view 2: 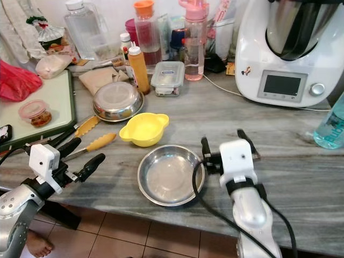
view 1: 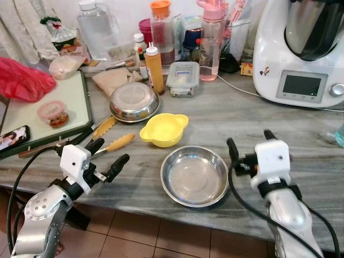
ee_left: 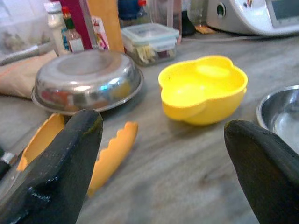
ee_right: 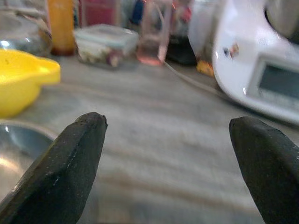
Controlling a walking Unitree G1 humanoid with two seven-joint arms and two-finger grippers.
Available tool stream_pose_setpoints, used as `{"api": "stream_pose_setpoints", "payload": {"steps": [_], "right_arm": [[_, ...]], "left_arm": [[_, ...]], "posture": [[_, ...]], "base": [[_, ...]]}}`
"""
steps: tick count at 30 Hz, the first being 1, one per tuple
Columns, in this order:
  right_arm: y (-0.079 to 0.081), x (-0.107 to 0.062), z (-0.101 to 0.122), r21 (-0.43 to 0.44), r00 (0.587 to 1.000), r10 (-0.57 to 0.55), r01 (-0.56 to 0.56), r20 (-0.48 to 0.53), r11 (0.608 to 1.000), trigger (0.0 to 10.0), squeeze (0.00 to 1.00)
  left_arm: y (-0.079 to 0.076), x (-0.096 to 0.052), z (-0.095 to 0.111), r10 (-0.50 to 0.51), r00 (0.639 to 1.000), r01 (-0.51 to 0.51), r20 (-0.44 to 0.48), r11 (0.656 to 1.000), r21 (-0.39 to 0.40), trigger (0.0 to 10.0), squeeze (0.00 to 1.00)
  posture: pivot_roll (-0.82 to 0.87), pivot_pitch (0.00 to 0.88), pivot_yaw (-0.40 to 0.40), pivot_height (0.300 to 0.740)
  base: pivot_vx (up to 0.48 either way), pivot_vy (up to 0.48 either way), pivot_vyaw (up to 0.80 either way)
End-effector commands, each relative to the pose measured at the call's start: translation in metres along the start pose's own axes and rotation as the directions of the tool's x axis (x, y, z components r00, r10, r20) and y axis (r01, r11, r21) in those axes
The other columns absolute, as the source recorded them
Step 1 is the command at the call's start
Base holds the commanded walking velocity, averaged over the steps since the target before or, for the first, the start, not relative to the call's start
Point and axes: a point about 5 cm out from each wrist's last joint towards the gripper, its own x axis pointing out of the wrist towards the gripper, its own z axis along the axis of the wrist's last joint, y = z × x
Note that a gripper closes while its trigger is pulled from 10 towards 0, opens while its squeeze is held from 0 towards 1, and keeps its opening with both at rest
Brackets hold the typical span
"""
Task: Setting the table
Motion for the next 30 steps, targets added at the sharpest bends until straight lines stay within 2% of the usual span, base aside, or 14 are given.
{"api": "stream_pose_setpoints", "payload": {"steps": [1,5,6,8,9,10,12,13,15,16,17,21,22,30], "right_arm": [[-0.004,-0.007,0.004,0.023,0.999,-0.037,0.036,0.005,0.999,10.0,1.0],[-0.005,-0.015,0.002,0.041,0.998,-0.056,0.056,-0.014,0.998,10.0,1.0],[-0.004,-0.018,0.002,0.046,0.998,-0.062,0.064,-0.027,0.997,10.0,1.0],[-0.004,-0.02,0.001,0.048,0.997,-0.067,0.068,-0.035,0.996,10.0,1.0],[-0.004,-0.021,0.001,0.05,0.997,-0.068,0.07,-0.036,0.996,10.0,1.0],[-0.003,-0.021,0.001,0.06,0.997,-0.068,0.07,-0.041,0.996,10.0,0.92],[-0.002,-0.021,0.0,0.064,0.997,-0.067,0.07,-0.044,0.996,10.0,0.92],[-0.002,-0.021,0.0,0.066,0.997,-0.059,0.062,-0.044,0.996,10.0,0.14],[-0.001,-0.021,0.0,0.068,0.998,-0.053,0.056,-0.044,0.996,10.0,0.14],[-0.001,-0.02,0.0,0.067,0.998,-0.05,0.053,-0.044,0.996,10.0,0.0],[-0.002,-0.018,0.0,0.065,0.998,-0.047,0.05,-0.044,0.997,10.0,0.0],[-0.005,-0.014,0.001,0.063,0.998,-0.045,0.048,-0.045,0.997,10.0,0.0],[-0.004,-0.012,0.001,0.061,0.998,-0.038,0.041,-0.043,0.997,10.0,0.0],[-0.005,-0.008,-0.001,0.055,0.998,-0.031,0.034,-0.046,0.998,10.0,0.0]], "left_arm": [[0.0,0.002,0.005,0.025,1.0,-0.025,0.004,1.0,-0.003,10.0,0.0],[-0.01,0.015,0.011,0.057,0.998,-0.057,0.008,0.998,-0.003,10.0,0.0],[-0.025,0.029,0.018,0.068,0.997,-0.068,0.021,0.998,-0.005,10.0,0.0],[-0.039,0.039,0.028,0.096,0.994,-0.095,0.044,0.995,-0.015,10.0,0.0],[-0.044,0.042,0.032,0.116,0.992,-0.115,0.054,0.993,-0.023,10.0,0.0],[-0.05,0.045,0.036,0.142,0.988,-0.14,0.064,0.99,-0.028,10.0,0.0],[-0.051,0.046,0.037,0.147,0.987,-0.146,0.066,0.989,-0.026,10.0,0.0],[-0.047,0.044,0.037,0.196,0.979,-0.195,0.059,0.981,-0.023,10.0,0.0],[-0.044,0.042,0.037,0.235,0.971,-0.235,0.049,0.972,-0.021,10.0,0.0],[-0.041,0.04,0.036,0.264,0.964,-0.263,0.043,0.965,-0.02,10.0,0.0],[-0.037,0.037,0.036,0.306,0.951,-0.306,0.029,0.952,-0.012,10.0,0.0],[-0.034,0.027,0.03,0.363,0.932,-0.362,-0.017,0.932,0.021,10.0,0.0],[-0.032,0.021,0.028,0.39,0.92,-0.389,-0.028,0.92,0.053,10.0,0.0],[-0.026,0.0,0.017,0.457,0.886,-0.449,-0.074,0.887,0.106,10.0,0.0]], "posture": [[-0.16,0.031,0.11,0.74],[-0.17,0.027,0.112,0.74],[-0.17,0.026,0.113,0.74],[-0.18,0.025,0.114,0.74],[-0.18,0.025,0.115,0.74],[-0.18,0.021,0.116,0.74],[-0.18,0.021,0.115,0.74],[-0.18,0.022,0.113,0.74],[-0.18,0.022,0.113,0.74],[-0.17,0.021,0.11,0.74],[-0.17,0.021,0.106,0.74],[-0.16,0.023,0.098,0.74],[-0.16,0.022,0.095,0.74],[-0.14,0.024,0.085,0.74]], "base": [[0.0,0.0,0.0],[0.0,0.0,0.0],[0.0,0.0,0.0],[0.0,0.0,0.0],[0.0,0.0,0.0],[0.0,0.0,0.0],[0.0,0.0,0.0],[0.0,0.0,0.0],[0.0,0.0,0.0],[0.0,0.0,0.0],[0.0,0.0,0.0],[0.0,0.0,0.0],[0.0,0.0,0.0],[0.0,0.0,0.0]]}}
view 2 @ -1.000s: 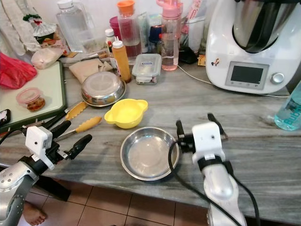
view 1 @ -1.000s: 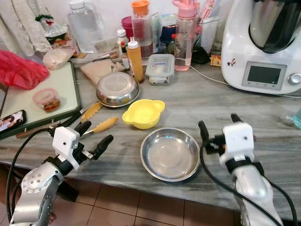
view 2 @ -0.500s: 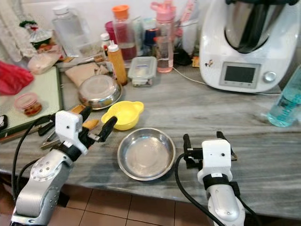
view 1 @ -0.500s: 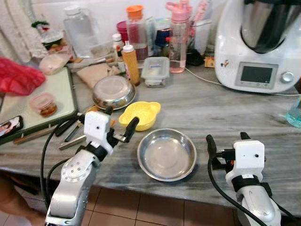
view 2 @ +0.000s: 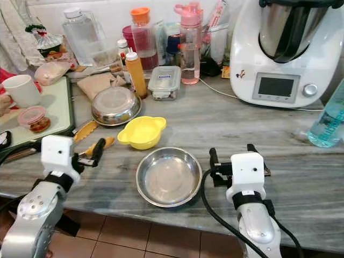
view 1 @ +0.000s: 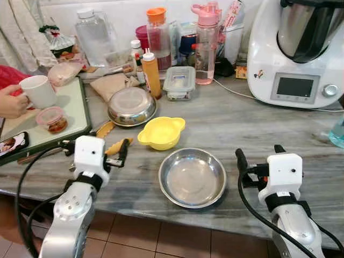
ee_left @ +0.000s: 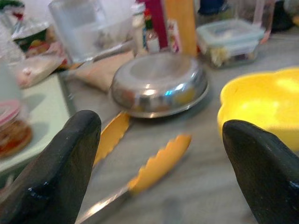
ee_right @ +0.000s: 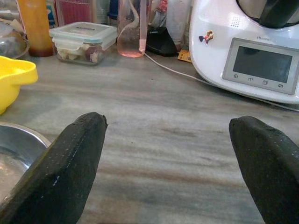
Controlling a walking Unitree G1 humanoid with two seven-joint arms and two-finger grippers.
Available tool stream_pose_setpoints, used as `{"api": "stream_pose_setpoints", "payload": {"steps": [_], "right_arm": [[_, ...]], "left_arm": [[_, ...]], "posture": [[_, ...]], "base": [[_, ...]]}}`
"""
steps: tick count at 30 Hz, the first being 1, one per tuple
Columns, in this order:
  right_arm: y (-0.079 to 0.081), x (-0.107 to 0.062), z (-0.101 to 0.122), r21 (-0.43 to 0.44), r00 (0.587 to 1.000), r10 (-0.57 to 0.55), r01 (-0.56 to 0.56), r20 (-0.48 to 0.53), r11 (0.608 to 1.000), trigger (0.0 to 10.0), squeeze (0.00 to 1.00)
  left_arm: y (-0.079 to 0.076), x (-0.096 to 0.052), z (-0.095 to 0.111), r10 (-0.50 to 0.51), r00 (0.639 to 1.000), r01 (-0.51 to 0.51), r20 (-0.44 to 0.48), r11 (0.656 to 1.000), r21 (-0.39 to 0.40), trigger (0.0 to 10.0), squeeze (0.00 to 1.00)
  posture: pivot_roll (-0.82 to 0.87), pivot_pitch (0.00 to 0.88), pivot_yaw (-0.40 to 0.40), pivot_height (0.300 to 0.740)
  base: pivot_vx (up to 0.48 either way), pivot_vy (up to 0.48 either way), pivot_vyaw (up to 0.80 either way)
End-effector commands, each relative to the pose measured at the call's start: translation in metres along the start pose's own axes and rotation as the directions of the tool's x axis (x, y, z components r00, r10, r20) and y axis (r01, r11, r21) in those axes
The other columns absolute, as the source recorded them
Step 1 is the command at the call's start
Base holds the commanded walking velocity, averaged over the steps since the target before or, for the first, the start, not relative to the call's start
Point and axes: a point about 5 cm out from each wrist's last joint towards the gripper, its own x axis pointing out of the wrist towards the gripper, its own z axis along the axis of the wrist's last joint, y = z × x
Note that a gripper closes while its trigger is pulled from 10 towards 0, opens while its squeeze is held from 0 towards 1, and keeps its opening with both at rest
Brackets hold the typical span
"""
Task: Setting the table
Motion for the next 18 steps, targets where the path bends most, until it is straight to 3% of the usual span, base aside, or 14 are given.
{"api": "stream_pose_setpoints", "payload": {"steps": [1,13,18], "right_arm": [[0.0,0.002,-0.001,0.009,1.0,0.009,-0.009,-0.007,1.0,10.0,0.0],[-0.001,0.004,-0.004,0.021,1.0,-0.011,0.011,-0.019,1.0,10.0,0.0],[-0.001,0.004,-0.005,0.026,1.0,-0.013,0.014,-0.023,1.0,10.0,0.0]], "left_arm": [[0.01,-0.009,-0.004,0.044,0.999,-0.043,-0.019,0.999,0.033,10.0,0.0],[0.013,-0.017,-0.016,0.088,0.994,-0.083,-0.069,0.994,0.064,10.0,0.0],[0.009,-0.01,-0.015,0.059,0.996,-0.054,-0.071,0.996,0.064,10.0,0.0]], "posture": [[-0.14,0.024,0.084,0.74],[-0.13,0.027,0.087,0.74],[-0.14,0.028,0.095,0.74]], "base": [[0.0,0.0,0.0],[0.0,0.0,0.0],[0.0,0.0,-0.73]]}}
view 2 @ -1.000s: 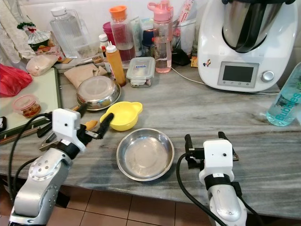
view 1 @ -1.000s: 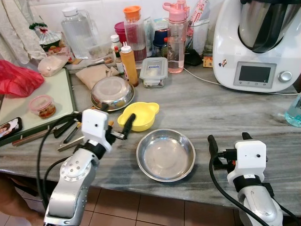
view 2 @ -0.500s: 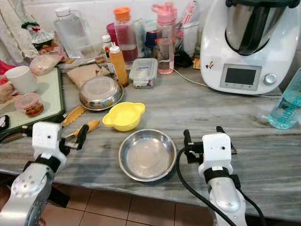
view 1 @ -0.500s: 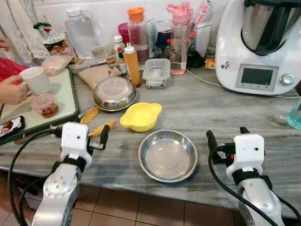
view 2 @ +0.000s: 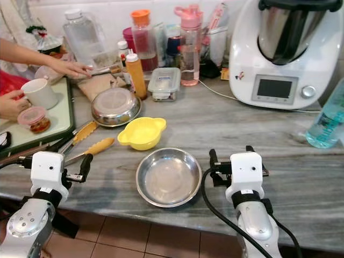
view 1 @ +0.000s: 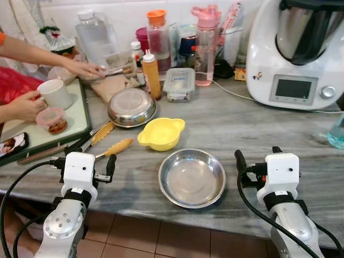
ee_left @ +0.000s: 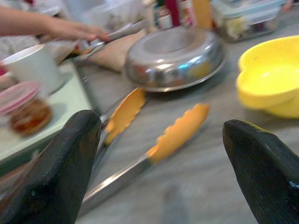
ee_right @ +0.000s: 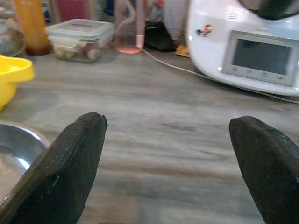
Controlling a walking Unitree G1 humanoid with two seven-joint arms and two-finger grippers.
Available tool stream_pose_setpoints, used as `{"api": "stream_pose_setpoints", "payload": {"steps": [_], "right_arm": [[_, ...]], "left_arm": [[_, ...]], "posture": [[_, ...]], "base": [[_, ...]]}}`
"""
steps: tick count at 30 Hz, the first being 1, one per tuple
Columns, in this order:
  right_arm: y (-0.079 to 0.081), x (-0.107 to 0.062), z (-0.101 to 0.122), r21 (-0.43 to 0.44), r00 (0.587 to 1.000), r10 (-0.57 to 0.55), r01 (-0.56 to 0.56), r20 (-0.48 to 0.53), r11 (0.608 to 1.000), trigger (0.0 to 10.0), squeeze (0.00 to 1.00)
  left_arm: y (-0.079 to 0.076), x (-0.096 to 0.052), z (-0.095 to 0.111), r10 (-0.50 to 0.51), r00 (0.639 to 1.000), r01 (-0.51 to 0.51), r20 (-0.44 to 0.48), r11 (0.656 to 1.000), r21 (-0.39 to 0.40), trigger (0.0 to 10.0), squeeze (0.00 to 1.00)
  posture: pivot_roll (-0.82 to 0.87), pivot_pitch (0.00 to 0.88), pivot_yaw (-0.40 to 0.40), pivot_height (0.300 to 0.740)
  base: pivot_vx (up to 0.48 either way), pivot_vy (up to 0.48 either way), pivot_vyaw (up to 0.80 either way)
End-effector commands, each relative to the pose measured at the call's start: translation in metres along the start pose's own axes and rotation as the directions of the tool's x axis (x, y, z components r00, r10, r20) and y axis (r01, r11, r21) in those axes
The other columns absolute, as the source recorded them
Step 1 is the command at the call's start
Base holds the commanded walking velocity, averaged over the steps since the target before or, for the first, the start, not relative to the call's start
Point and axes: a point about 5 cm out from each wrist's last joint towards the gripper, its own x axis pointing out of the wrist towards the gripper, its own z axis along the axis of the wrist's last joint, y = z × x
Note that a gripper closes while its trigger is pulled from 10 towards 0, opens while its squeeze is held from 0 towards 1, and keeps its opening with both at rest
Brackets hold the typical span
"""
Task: Setting the table
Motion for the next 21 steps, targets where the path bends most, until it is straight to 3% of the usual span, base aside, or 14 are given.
{"api": "stream_pose_setpoints", "payload": {"steps": [1,8,21], "right_arm": [[-0.001,0.0,0.0,0.007,1.0,-0.011,0.011,-0.003,1.0,10.0,0.0],[-0.001,0.0,0.0,0.016,1.0,-0.02,0.02,-0.002,1.0,10.0,0.0],[0.0,-0.001,-0.002,0.011,1.0,-0.021,0.021,-0.007,1.0,10.0,0.0]], "left_arm": [[0.002,0.003,0.001,0.004,1.0,-0.004,-0.003,1.0,0.011,10.0,0.0],[0.006,0.011,-0.004,-0.008,1.0,0.008,-0.003,1.0,0.024,10.0,0.0],[0.008,0.014,-0.007,-0.022,1.0,0.022,0.0,0.999,0.037,10.0,0.0]], "posture": [[-0.14,0.026,0.097,0.74],[-0.15,0.028,0.111,0.74],[-0.15,0.024,0.113,0.74]], "base": [[0.0,0.0,-0.8],[0.0,0.0,-0.72],[0.0,0.0,0.0]]}}
